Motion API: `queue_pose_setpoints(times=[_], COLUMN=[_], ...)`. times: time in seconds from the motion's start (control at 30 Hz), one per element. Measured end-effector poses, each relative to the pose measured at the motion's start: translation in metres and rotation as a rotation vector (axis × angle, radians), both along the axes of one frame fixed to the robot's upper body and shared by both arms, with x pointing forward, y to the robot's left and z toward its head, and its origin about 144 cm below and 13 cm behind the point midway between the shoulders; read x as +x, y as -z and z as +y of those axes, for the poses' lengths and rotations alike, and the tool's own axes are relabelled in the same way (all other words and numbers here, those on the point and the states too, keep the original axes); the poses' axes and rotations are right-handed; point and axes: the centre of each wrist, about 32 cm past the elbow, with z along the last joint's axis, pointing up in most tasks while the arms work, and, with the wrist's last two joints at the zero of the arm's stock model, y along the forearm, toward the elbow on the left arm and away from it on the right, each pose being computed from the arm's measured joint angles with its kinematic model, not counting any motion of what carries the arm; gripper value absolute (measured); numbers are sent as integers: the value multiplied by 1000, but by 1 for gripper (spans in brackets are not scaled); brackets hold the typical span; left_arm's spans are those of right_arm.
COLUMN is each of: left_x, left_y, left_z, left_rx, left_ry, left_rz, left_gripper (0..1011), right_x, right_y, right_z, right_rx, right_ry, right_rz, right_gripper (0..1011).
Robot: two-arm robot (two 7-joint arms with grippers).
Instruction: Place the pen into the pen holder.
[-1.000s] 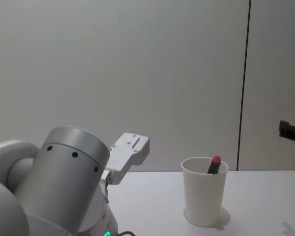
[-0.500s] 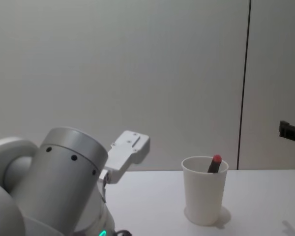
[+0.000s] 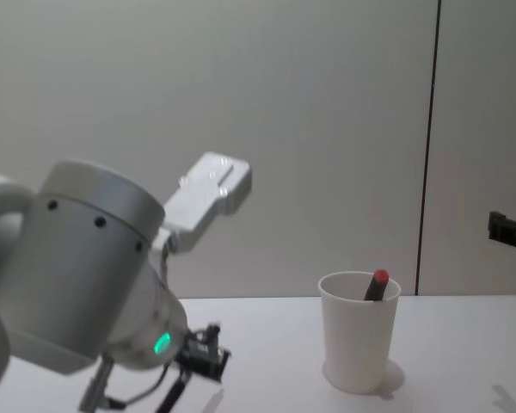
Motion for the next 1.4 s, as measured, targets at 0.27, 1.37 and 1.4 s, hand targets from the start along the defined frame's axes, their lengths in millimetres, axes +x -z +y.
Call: queue_pose_setpoints(times=[0.27, 1.37, 1.4], left_x=[-2, -8, -8], left_y=[-16, -19, -18], left_z=[8, 55, 56], left_rx=[-6, -182, -190], left_ry=[14, 272, 284], left_rz=[-115, -642, -656], left_gripper=[129, 127, 129], right_x=[0, 0, 0], right_y=[0, 0, 0], right_z=[0, 0, 0], right_rx=[0, 0, 0], right_ry=[0, 0, 0], right_rz=[0, 0, 0], right_gripper=[1001, 1001, 1001])
